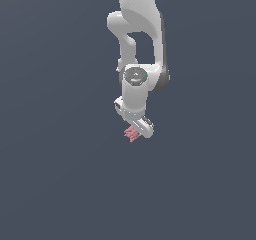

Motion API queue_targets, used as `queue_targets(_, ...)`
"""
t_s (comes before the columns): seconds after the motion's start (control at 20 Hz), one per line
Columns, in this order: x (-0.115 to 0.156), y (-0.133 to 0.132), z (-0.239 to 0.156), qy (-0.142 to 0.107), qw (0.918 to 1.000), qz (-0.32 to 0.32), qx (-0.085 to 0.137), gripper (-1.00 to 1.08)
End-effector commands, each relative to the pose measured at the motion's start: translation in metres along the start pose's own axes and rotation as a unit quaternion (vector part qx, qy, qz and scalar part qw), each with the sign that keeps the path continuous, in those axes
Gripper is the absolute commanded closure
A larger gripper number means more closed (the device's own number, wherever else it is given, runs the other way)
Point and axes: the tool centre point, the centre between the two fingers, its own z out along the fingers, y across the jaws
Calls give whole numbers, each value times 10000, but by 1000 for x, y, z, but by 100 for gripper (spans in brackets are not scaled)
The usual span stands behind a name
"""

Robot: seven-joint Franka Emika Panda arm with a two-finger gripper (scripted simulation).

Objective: Pick up the object and move it to a goal position.

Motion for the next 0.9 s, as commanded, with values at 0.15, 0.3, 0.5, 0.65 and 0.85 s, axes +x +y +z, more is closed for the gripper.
queue_targets(0.15,-1,0,1,-1,10000,34,-2,-92)
queue_targets(0.3,-1,0,7,-1,10000,37,-2,-92)
queue_targets(0.5,-1,1,24,0,10000,44,-2,-92)
queue_targets(0.65,-1,1,40,0,10000,52,-3,-92)
queue_targets(0.85,-1,0,50,0,10000,56,-3,-92)
